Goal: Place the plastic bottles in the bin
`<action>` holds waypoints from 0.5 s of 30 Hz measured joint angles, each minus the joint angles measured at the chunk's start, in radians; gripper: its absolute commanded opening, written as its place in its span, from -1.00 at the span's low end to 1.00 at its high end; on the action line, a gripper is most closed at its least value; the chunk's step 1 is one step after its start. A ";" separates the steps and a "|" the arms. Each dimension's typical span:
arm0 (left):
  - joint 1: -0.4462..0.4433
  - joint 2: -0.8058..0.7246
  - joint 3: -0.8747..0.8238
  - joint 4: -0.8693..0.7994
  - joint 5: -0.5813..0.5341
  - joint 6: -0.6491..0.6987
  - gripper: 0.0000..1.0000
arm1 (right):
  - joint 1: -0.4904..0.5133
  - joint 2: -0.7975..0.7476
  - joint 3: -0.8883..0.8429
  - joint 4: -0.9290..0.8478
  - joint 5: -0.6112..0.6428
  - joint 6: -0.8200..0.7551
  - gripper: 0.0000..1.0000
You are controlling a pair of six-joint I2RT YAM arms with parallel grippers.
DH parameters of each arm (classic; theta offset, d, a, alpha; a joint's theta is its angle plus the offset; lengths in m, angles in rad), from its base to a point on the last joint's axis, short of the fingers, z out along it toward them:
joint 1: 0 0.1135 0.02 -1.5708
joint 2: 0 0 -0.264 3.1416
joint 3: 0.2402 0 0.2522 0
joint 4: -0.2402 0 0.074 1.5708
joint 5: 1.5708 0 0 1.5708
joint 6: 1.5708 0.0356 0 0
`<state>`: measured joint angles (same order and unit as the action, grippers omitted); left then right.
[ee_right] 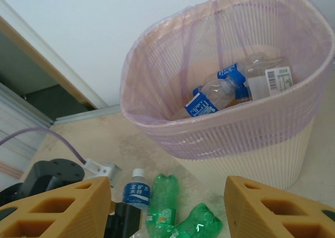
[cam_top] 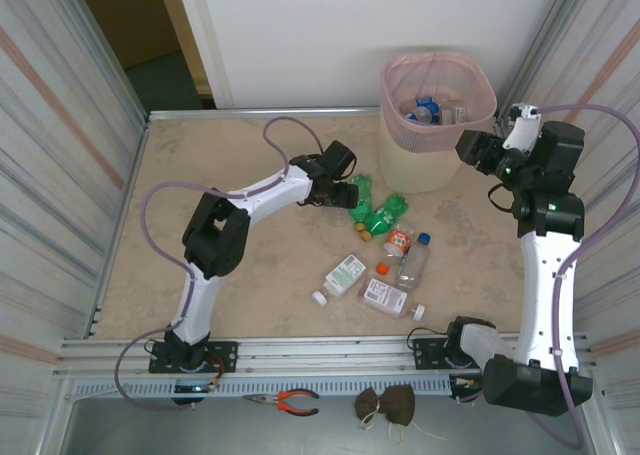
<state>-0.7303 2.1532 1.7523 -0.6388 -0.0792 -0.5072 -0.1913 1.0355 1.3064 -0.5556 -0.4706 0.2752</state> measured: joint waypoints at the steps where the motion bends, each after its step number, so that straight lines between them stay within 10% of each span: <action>1: 0.000 0.008 0.000 -0.007 0.001 -0.003 0.71 | 0.000 -0.001 -0.006 -0.001 0.000 0.000 0.16; 15: 0.004 0.027 0.000 -0.037 0.029 -0.014 0.55 | 0.000 -0.005 -0.041 -0.006 0.000 0.000 0.16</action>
<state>-0.7265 2.1807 1.7519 -0.6762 -0.0498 -0.5217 -0.1913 1.0306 1.2655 -0.5621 -0.4706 0.2756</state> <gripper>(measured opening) 0.778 0.578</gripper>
